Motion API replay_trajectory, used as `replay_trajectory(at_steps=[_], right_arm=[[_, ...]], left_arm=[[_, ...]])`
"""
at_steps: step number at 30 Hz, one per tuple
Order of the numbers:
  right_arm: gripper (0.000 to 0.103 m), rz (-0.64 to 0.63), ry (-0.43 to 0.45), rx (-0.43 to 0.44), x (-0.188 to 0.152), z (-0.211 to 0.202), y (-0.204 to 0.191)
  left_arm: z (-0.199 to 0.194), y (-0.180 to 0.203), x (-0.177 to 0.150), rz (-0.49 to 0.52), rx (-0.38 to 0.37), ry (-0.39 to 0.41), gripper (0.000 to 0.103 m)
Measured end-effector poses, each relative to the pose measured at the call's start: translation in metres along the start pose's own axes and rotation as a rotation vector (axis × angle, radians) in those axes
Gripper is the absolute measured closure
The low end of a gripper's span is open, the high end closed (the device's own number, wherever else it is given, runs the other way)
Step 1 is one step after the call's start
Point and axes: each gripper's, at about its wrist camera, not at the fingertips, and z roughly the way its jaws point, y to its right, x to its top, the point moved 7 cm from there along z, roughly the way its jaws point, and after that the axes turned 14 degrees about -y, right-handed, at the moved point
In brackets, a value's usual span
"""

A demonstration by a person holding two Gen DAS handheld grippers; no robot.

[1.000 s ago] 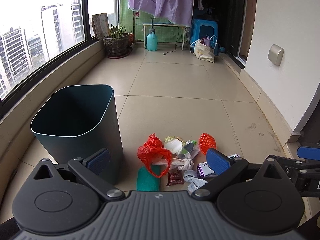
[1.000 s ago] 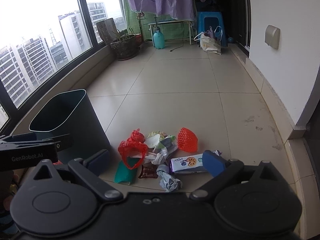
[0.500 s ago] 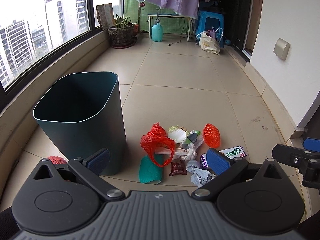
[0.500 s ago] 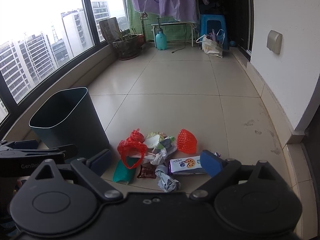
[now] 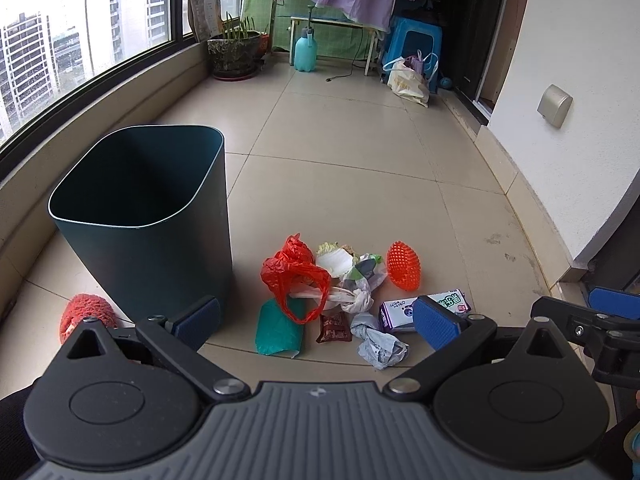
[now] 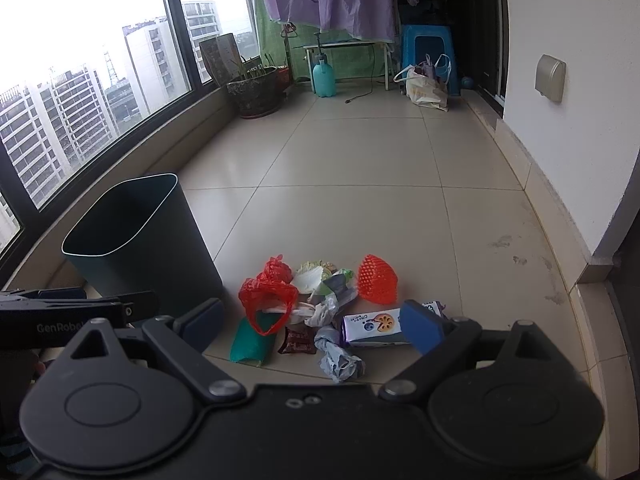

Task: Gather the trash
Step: 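Move both tools toward the trash pile beside the teal bin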

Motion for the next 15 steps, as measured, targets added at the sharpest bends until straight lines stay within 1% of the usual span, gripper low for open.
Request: replay_trajectory(at_steps=[3,6,15], right_arm=[[0.009,0.001,0.000,0.001,-0.0002,0.0001,-0.0003],[0.009,0.001,-0.001,0.002,-0.0001,0.0000,0.0000],[0.008,0.000,-0.001,0.004,-0.0005,-0.0001,-0.0003]], left_arm=[[-0.0015,-0.0032,0.0001,-0.011,0.007,0.011,0.000],[-0.0022,-0.0050,-0.0012,-0.022,-0.001,0.020,0.000],[-0.0015,-0.0030,-0.0014,-0.016,-0.001,0.023,0.000]])
